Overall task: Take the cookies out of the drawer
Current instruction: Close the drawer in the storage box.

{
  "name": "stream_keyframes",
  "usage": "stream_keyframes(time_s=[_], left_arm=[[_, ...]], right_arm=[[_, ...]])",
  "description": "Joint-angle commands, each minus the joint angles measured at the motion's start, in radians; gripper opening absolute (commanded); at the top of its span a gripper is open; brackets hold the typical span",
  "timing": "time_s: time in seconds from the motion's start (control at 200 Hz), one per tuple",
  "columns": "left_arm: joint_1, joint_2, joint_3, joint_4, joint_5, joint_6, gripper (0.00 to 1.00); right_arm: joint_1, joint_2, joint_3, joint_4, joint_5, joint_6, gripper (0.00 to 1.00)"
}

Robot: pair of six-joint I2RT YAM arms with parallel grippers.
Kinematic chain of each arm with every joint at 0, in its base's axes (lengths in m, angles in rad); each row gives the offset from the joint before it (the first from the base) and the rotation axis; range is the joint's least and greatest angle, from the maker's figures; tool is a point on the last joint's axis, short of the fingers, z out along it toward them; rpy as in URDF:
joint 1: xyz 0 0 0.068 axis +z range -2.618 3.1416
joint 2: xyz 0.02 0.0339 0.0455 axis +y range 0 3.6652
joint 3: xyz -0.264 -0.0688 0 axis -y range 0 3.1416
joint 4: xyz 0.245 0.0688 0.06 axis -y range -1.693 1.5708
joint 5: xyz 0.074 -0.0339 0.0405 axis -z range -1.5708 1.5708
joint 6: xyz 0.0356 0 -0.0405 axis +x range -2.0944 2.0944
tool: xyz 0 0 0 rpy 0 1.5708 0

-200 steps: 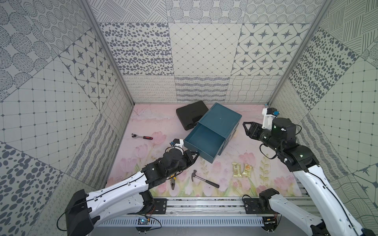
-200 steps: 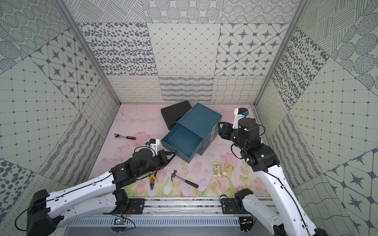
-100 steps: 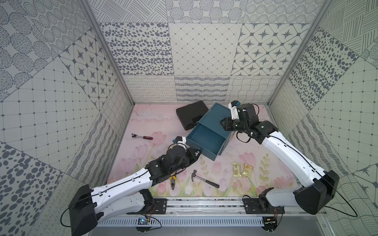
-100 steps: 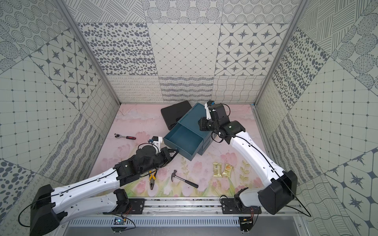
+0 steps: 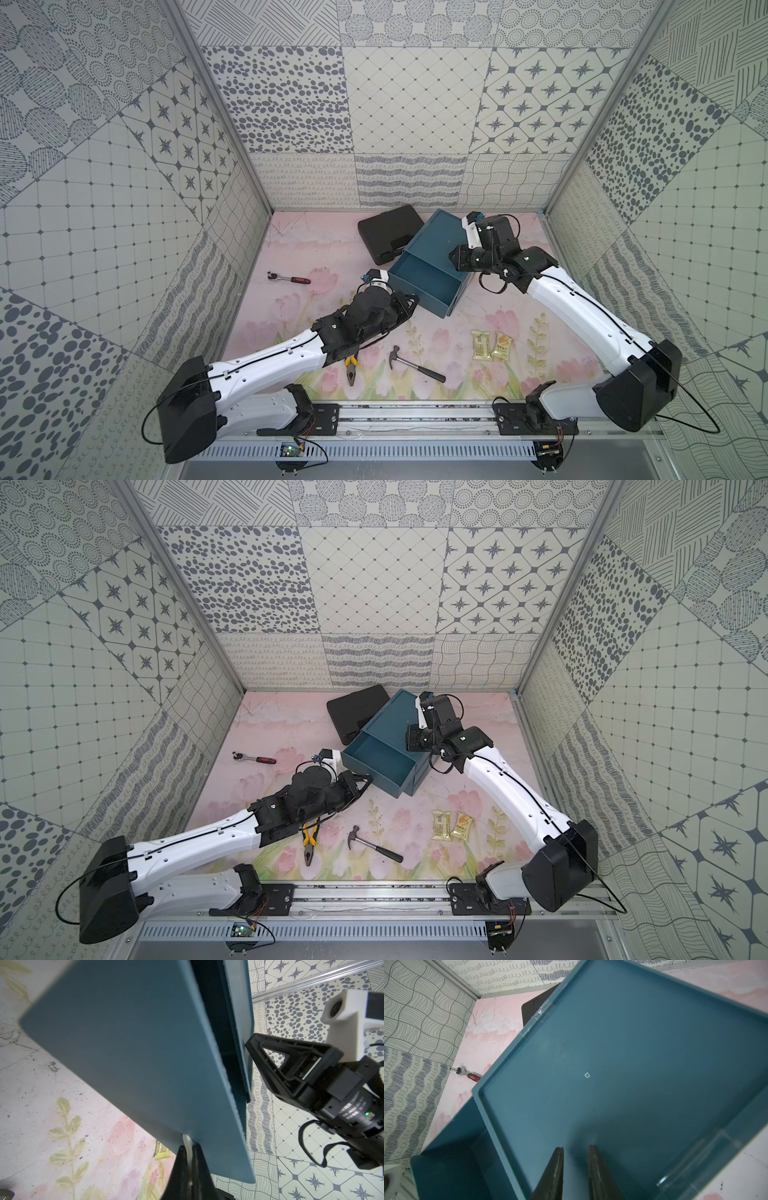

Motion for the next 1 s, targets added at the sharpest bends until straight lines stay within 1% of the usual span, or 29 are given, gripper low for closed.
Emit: stream_keyframes(time_s=[0.0, 0.28, 0.535, 0.745, 0.936, 0.996], left_arm=[[0.005, 0.041, 0.039, 0.117, -0.027, 0.054, 0.0], [0.017, 0.18, 0.116, 0.177, -0.029, 0.056, 0.0], [0.031, 0.309, 0.203, 0.221, -0.005, 0.047, 0.0], [0.042, 0.363, 0.248, 0.22, -0.004, 0.039, 0.0], [0.043, 0.385, 0.255, 0.219, -0.001, 0.021, 0.0], [0.043, 0.38, 0.252, 0.214, 0.0, 0.019, 0.05]], right_arm=[[0.003, 0.011, -0.02, -0.015, 0.028, -0.003, 0.23], [0.007, 0.015, -0.025, -0.033, 0.052, -0.006, 0.21], [0.012, 0.019, -0.032, -0.038, 0.061, -0.002, 0.2], [0.014, 0.019, -0.04, -0.045, 0.066, -0.001, 0.19], [0.014, 0.021, -0.037, -0.05, 0.069, -0.003, 0.19], [0.014, 0.025, -0.034, -0.05, 0.065, -0.002, 0.19]])
